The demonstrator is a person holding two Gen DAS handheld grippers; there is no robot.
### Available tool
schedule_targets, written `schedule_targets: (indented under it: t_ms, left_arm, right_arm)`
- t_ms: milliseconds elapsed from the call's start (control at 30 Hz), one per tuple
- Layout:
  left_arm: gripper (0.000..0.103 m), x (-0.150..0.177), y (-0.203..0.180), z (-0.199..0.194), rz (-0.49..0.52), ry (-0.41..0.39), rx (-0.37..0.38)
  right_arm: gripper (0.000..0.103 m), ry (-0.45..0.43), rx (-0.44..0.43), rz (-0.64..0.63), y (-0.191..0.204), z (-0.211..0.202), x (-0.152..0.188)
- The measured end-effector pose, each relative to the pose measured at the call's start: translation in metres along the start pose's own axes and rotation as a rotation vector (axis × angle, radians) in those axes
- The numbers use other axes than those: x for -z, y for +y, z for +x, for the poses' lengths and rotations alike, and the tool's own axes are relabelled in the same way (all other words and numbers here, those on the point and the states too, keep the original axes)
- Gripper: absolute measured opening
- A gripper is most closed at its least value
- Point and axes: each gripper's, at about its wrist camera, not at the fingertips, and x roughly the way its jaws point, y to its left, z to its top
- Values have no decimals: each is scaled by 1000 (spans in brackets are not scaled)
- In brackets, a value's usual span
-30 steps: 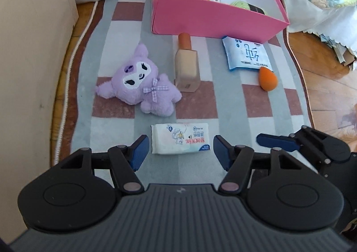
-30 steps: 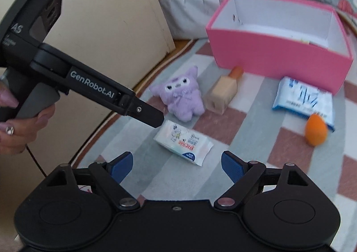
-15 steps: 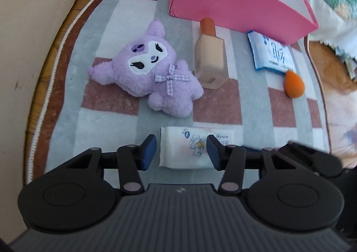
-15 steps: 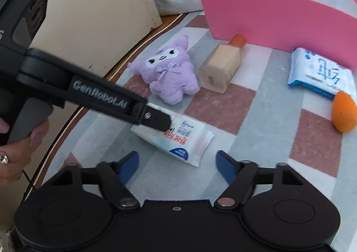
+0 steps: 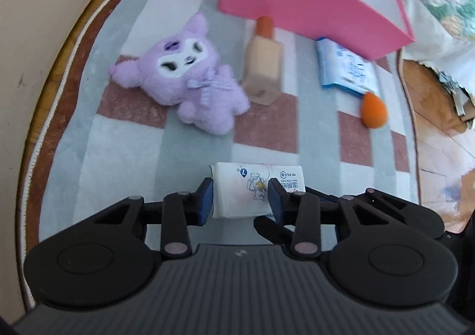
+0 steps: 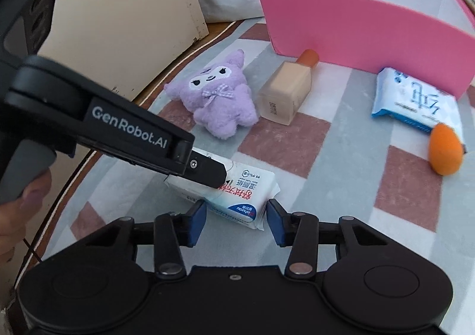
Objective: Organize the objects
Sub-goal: 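Close both grippers on the white wet-wipes pack, then carry the wet-wipes pack into the pink box and open both grippers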
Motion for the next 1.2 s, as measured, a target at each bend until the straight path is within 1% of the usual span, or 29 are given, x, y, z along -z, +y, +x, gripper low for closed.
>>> schedule_targets:
  t_ms: [167,400,500,633,700,800,933,1033,1100,1200]
  left_arm:
    - [38,1,-35,-40,95,-43,20]
    - [38,-10,-85,-100,251,-136,61]
    - [38,-20,-104,-120,305,-172,67]
    - [38,-42,-122,-139,340,-219,80]
    - [38,-58,-128,-144,349,-232,85]
    - [38,-83,-137,-147,370,-246,85]
    - [38,-119,-154,-133,410,-256,61]
    - [38,-151,-161,-111,405,-245,62]
    - [38,-173,-161,-91,376,-228,85]
    - [38,-200,-160,-60,347,-206,118]
  right_arm:
    - [50,-63,64,-65,8,-47,-4]
    - [50,-192,149,-96,8,-117,-21]
    - [50,-235,187,-114,7,-138,-33]
    - [51,-282,225,-123,-1,-157,-55]
    - [51,-300,237,-127,-9,-160,-70]
    - [51,-318,259,-137,-18,-164,-91]
    - [51,-319,285,-137,-38,-153,-120]
    - [51,-302,283,-117,-64,-137,-141]
    - [51,-279,290,-99,-80,-125,-153]
    - [51,-247,324,-104,-102,-101,-166]
